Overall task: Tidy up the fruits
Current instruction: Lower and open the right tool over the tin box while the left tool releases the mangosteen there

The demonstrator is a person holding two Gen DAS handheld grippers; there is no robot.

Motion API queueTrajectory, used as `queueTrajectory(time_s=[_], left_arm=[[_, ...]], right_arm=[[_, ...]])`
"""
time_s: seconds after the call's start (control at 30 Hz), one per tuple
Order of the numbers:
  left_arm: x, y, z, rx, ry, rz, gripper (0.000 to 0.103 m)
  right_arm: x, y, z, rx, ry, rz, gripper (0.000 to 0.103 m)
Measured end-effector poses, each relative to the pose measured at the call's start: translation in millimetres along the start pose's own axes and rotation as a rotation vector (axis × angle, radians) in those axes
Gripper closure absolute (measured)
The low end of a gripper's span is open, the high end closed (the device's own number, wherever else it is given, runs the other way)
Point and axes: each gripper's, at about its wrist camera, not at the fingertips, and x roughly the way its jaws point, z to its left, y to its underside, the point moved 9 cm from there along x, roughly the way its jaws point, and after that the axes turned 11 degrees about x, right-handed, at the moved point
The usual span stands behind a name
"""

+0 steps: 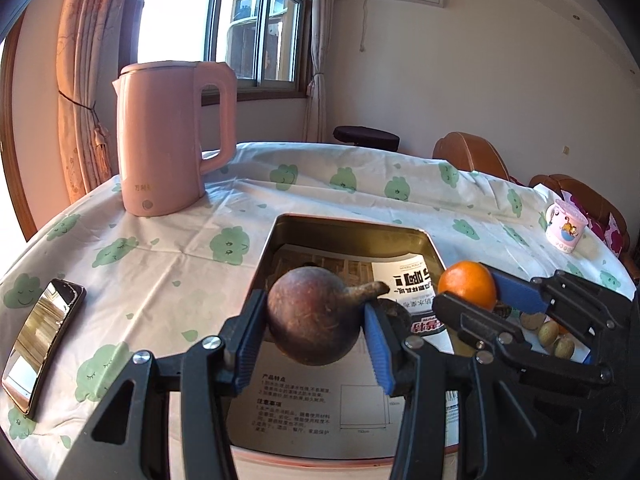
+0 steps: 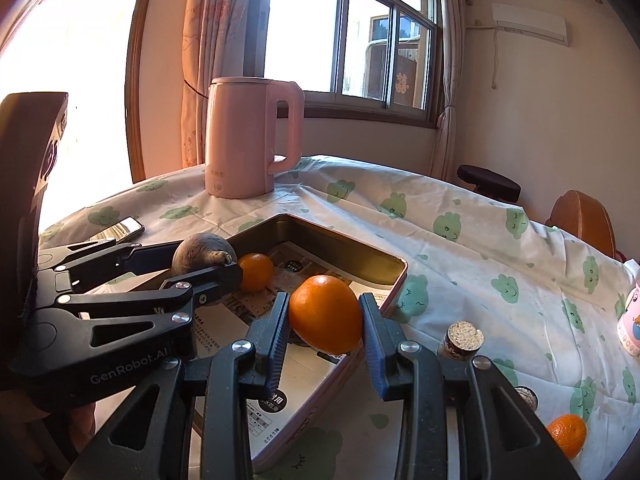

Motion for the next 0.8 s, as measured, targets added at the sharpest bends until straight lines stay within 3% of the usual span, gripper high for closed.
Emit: queueTrajectory(time_s=[0.37, 0.8], left_arm=[[11, 5, 0, -0.003, 0.012, 0.056, 0.054], [14, 7, 1, -0.006, 0.001, 0.073, 0.055]], right_arm=[[13, 6, -3, 0.029, -0.017, 0.074, 0.066], [16, 7, -5, 0.033, -0.016, 0.087, 0.063]])
